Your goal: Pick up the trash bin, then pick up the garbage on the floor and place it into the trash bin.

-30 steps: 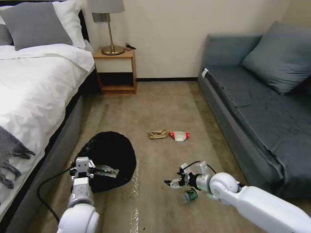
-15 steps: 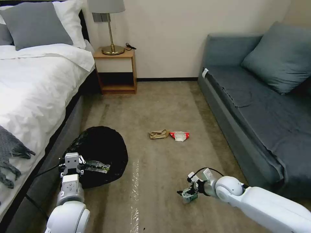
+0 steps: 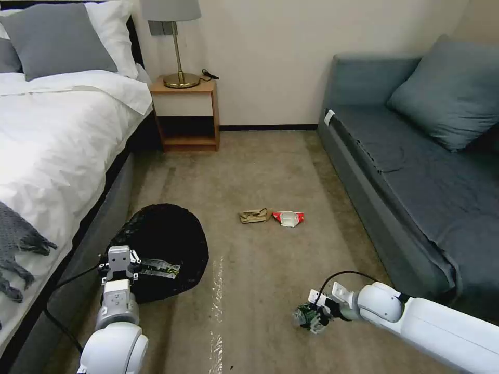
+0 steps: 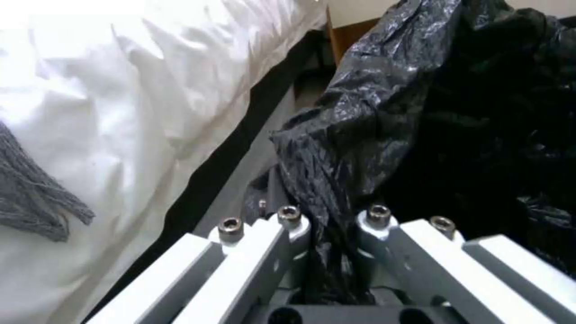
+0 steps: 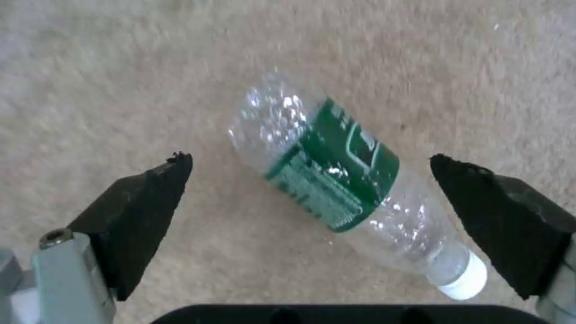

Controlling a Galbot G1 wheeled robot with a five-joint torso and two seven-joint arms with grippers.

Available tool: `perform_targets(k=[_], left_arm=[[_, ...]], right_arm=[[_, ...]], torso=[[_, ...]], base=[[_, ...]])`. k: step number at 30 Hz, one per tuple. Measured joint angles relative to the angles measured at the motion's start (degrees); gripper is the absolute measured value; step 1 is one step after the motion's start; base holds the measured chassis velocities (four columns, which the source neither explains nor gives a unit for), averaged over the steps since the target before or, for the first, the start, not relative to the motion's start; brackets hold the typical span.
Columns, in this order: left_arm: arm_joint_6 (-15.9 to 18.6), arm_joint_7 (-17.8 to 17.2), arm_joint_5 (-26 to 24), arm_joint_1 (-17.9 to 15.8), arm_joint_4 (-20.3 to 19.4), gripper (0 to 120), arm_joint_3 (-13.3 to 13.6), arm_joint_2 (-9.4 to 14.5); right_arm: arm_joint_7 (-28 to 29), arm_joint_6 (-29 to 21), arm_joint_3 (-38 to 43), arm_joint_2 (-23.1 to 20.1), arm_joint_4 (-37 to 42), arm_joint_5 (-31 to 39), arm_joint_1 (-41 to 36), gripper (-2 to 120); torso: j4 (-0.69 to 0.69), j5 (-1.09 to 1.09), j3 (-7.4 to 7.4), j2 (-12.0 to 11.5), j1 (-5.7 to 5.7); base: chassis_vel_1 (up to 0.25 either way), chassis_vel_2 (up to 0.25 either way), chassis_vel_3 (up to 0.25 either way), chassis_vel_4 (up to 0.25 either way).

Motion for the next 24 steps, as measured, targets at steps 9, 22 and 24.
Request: perform_targets(k=[9,22,24], left_arm=[[0.0,0.0,-0.4,0.0,0.0,3,0.0,-0.2],[-0.4,0.1,-0.5,0.6,-0.6,3,-0.4,-0.8],[-0.4,0.1,-0.6,0.8,-0.8,3,-0.6,-0.8]], right_arm=[[-2.3,2.5,-2.1,5.0,-7.4,-2.6,1.2,100],[-3.7,4.3,-3.0,8.5,-13.1,-4.0,1.7,91],[-3.7,4.2,-3.0,8.5,-13.0,-3.8,1.8,79]], torso=[[0.01,-0.01,0.0,0.0,0.0],[0.01,0.0,0.0,0.0,0.0],[0.0,-0.01,0.0,0.0,0.0]], base=[[0.0,0.0,0.0,0.0],[0.0,0.0,0.0,0.0],[0.0,0.0,0.0,0.0]])
